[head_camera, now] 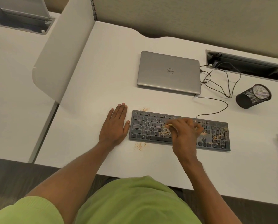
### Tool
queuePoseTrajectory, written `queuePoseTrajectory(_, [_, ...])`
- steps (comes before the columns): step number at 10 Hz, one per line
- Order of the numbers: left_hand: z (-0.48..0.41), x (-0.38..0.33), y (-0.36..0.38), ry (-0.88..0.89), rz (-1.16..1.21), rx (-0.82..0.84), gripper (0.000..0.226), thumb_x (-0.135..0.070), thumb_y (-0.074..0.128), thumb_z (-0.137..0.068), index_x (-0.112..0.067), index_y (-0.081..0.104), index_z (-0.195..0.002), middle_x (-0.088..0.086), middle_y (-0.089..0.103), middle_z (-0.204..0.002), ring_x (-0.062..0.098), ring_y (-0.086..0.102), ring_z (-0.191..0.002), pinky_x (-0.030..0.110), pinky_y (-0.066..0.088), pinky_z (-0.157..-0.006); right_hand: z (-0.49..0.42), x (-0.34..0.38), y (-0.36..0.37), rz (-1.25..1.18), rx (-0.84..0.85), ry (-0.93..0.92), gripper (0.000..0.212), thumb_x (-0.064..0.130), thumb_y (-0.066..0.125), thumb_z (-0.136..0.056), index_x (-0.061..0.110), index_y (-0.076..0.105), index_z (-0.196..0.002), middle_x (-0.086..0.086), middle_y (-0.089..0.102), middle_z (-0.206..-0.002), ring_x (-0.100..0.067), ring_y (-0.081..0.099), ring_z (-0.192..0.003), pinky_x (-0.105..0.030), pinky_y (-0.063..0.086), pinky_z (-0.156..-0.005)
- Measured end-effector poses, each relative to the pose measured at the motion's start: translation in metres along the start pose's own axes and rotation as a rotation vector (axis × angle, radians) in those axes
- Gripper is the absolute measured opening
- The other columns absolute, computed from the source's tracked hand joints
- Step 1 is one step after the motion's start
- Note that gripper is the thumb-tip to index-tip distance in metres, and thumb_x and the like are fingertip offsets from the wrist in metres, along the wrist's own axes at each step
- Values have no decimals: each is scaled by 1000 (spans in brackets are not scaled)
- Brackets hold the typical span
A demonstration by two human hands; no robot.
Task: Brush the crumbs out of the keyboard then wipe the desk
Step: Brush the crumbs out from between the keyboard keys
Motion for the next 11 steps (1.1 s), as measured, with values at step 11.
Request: queuePoseTrajectory(11, [0, 0, 0, -2, 3, -21, 68, -41, 29, -111, -13, 12, -172, 2, 9, -179, 11, 3, -165, 40, 6, -135, 34, -19, 0, -201, -191, 298, 9, 22, 72, -97, 24, 76, -89, 12, 65, -77, 0, 54, -86, -45, 32, -98])
Point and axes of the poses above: each hand's wrist, its own z-axis away from the middle knuckle, its own y-axis out of the palm, x = y × z, the point moved 7 cm from there along -z, towards the middle knuckle
